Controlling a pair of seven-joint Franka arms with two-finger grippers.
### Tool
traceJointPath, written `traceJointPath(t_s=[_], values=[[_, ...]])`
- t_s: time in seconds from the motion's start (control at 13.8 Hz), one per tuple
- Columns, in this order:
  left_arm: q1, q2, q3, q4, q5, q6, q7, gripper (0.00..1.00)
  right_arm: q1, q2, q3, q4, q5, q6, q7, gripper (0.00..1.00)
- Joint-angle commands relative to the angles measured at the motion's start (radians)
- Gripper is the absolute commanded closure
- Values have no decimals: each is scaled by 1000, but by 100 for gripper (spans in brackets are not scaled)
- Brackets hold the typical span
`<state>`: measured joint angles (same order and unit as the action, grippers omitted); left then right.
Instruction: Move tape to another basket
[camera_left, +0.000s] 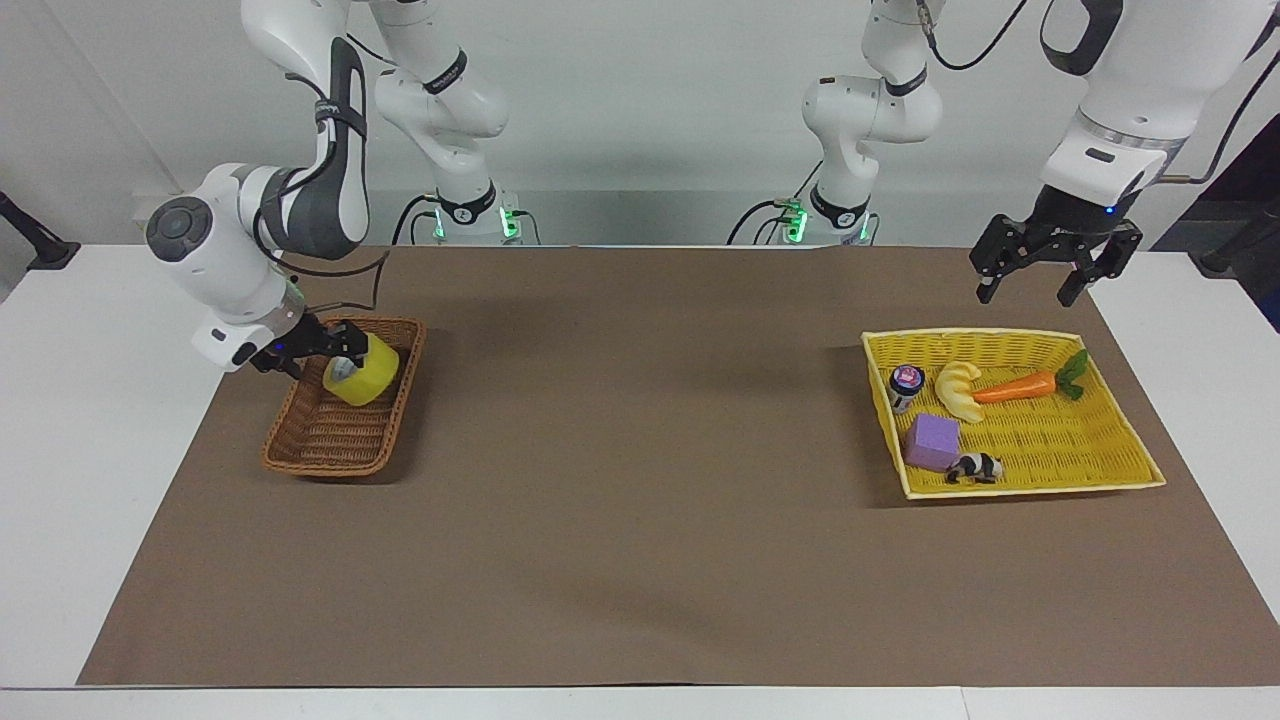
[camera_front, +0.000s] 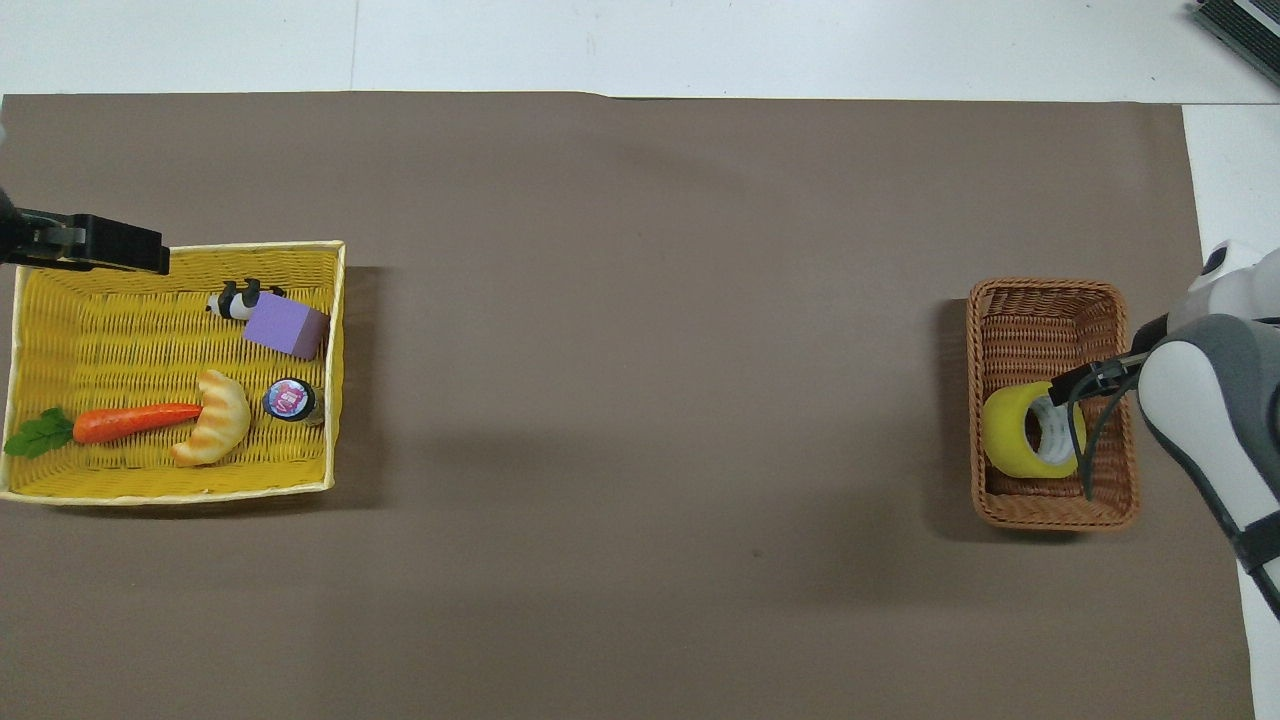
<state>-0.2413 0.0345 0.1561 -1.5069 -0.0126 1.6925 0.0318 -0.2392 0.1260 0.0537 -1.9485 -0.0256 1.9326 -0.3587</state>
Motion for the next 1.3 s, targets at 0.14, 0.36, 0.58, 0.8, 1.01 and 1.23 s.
traceJointPath(t_s=[0.14, 0.36, 0.58, 0.8, 1.01, 1.23], values=[[14, -13, -10, -6, 10, -14, 7, 0, 0, -19, 9, 71, -28, -18, 81, 0], [14, -13, -10, -6, 10, -14, 7, 0, 43, -25, 11, 137, -66, -26, 173, 0], [14, -13, -10, -6, 10, -14, 7, 0, 119, -63, 9, 148, -68, -84, 318, 0], [14, -13, -10, -6, 10, -14, 7, 0, 149, -79, 12, 224, -37, -165, 383, 0], [14, -13, -10, -6, 10, -14, 5, 0, 143, -32, 11, 384, 23, -316, 385, 0], [14, -13, -9, -6, 10, -14, 7, 0, 149, -40, 12, 424, 26, -360, 395, 0]])
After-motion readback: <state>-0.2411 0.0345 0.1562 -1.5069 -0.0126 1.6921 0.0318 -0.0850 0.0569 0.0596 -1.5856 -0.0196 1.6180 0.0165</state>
